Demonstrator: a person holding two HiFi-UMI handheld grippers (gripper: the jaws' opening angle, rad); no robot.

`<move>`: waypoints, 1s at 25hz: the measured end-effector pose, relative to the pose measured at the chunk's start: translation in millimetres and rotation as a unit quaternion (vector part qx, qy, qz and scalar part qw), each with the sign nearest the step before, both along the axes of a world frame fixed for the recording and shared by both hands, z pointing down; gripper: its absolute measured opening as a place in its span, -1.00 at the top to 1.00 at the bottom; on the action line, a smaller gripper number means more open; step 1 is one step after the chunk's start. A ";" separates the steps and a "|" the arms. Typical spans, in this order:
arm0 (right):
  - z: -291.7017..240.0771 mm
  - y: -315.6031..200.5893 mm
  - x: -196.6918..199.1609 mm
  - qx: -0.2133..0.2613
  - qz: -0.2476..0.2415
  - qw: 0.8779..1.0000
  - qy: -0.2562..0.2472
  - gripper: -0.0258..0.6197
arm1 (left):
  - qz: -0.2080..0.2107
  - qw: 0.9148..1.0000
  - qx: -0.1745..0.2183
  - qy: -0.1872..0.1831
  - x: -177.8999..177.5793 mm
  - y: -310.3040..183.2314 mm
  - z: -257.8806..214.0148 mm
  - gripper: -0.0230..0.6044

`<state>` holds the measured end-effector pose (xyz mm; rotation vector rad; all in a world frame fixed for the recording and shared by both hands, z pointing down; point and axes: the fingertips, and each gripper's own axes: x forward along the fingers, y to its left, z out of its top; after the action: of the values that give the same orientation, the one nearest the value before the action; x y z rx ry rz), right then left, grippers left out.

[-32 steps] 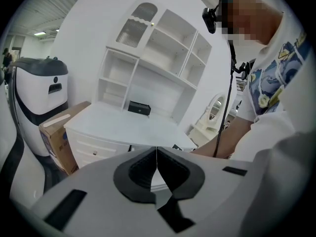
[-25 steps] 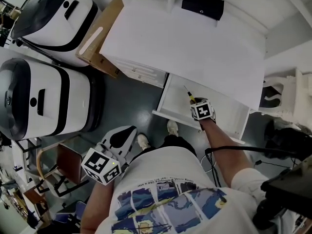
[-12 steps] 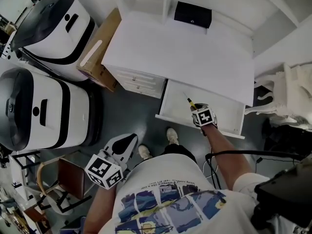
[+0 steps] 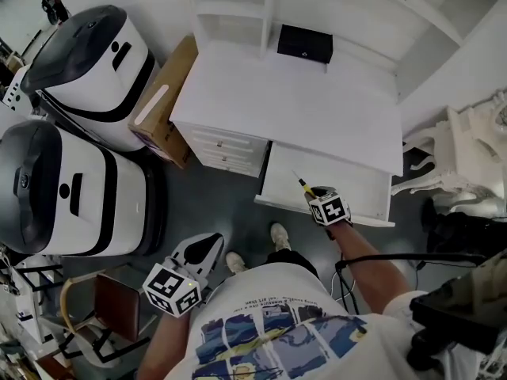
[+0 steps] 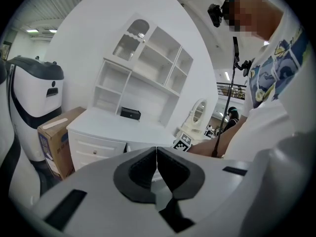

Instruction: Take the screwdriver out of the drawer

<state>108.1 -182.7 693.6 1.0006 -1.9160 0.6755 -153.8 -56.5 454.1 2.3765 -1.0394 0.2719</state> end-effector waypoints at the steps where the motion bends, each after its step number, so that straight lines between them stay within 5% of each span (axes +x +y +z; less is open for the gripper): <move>1: -4.9 3.9 -3.6 0.002 -0.001 1.000 -0.004 0.61 | 0.002 1.000 0.001 0.000 -0.9 2.6 -0.2 0.88; 25: -127.1 100.5 -101.5 0.055 -0.042 0.994 -0.083 0.60 | 0.044 0.999 0.020 0.012 -26.3 43.5 -3.3 0.88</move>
<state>6.7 -82.2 566.4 0.9511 -2.1467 0.6272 -180.0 -13.0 450.8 2.4595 -0.9393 0.2548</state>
